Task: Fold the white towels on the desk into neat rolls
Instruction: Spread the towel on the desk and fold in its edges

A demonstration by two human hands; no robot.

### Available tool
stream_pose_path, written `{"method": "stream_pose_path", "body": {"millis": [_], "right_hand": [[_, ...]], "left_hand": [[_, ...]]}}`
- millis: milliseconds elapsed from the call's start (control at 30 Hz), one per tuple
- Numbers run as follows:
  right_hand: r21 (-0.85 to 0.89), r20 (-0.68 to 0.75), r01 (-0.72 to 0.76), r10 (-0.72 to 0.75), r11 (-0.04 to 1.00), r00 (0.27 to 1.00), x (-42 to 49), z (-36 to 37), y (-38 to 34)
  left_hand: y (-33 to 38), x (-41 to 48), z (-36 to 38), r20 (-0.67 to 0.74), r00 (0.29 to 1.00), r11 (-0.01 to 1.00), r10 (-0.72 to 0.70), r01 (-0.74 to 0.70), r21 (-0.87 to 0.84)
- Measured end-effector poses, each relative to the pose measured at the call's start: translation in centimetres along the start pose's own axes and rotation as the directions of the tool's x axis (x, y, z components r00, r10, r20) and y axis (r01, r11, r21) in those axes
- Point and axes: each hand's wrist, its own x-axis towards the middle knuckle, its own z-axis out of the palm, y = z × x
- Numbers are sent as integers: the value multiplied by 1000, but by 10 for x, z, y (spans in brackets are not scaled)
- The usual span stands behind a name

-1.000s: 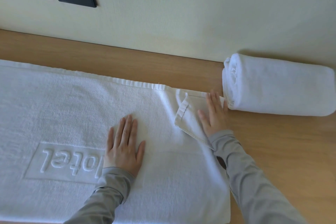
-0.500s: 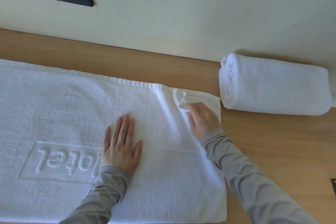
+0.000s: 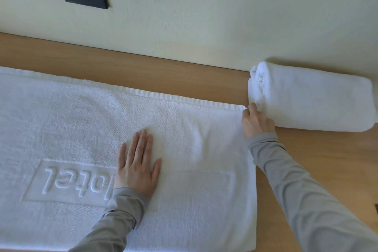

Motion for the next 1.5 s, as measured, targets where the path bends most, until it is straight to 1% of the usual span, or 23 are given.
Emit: {"method": "stream_pose_path", "body": {"millis": [67, 100, 167, 200, 267, 333, 367, 433, 500, 533, 600, 667, 733, 867, 967, 1033, 1100, 1200, 1267, 1300, 1367, 1433, 1500], "right_hand": [[10, 112, -60, 59, 998, 992, 0, 7, -1], [13, 119, -99, 97, 995, 988, 0, 7, -1], [72, 76, -137, 132, 988, 988, -5, 4, -4], [133, 34, -105, 101, 986, 994, -8, 0, -10], [292, -113, 63, -31, 954, 993, -22, -4, -37], [448, -295, 298, -176, 843, 939, -45, -7, -85], [469, -336, 422, -285, 776, 898, -58, -6, -112], [441, -295, 586, -507, 679, 810, -75, -2, -154], [447, -202, 619, -601, 646, 773, -73, 10, -163], [430, -184, 612, -599, 664, 780, -64, 18, -154], [339, -136, 558, -547, 757, 826, -42, 30, -122], [316, -80, 414, -411, 853, 908, -18, 44, -78], [362, -19, 247, -257, 899, 966, 1, 59, -34], [423, 30, 118, -144, 898, 989, 19, 70, -2], [451, 23, 3, -15, 892, 1000, 9, 56, -23], [518, -47, -56, 94, 854, 994, -13, 40, -52], [559, -115, 8, 68, 829, 991, -46, 27, -88], [530, -134, 236, -194, 814, 972, -101, 28, -125], [478, -97, 272, -258, 835, 961, -122, 40, -115], [453, -72, 231, -223, 861, 972, -126, 47, -101], [442, -16, 76, -76, 894, 997, -127, 61, -66], [489, 54, -88, 71, 868, 996, -125, 73, -29], [500, 132, -169, 118, 849, 984, -124, 76, -5]], "left_hand": [[0, 0, 0, 1, 1000, 1000, 0, 0, 2], [0, 1, 0, 2, 1000, 1000, -1, 1, 2], [0, 0, 1, 1, 1000, 1000, -2, 2, 3], [0, 0, 1, -2, 1000, 1000, 0, 0, 5], [-1, 0, 2, -9, 1000, 1000, 3, -3, 12], [0, 1, 3, -18, 1000, 1000, 1, -1, 10], [0, 1, 3, -19, 1000, 1000, 0, 1, 10], [0, 0, 4, -20, 1000, 999, 17, -16, 36], [-1, 0, 5, -30, 999, 998, 34, -33, 48], [-2, 0, 5, -35, 999, 999, 29, -28, 35], [-3, 0, 4, -27, 1000, 1000, 7, -7, 6], [-3, 1, 4, -13, 1000, 1000, 7, -7, 10], [-3, 0, 5, -9, 1000, 1000, 10, -10, 14], [-3, 0, 6, -8, 1000, 1000, 3, -3, 18], [-2, 0, 5, -3, 1000, 1000, 2, -1, 15], [-2, 0, 5, -3, 1000, 1000, 2, -2, 16], [-2, 0, 6, -5, 1000, 1000, 3, -3, 15], [-1, 0, 6, 0, 1000, 1000, 0, 0, 13], [-1, 0, 5, 6, 1000, 1000, -5, 5, 15], [0, 0, 4, 10, 1000, 1000, -6, 6, 18], [0, 0, 3, 16, 1000, 1000, -9, 9, 23], [1, 0, 3, 19, 1000, 1000, -9, 8, 22], [2, -1, 2, 23, 1000, 1000, -9, 9, 20]]}}
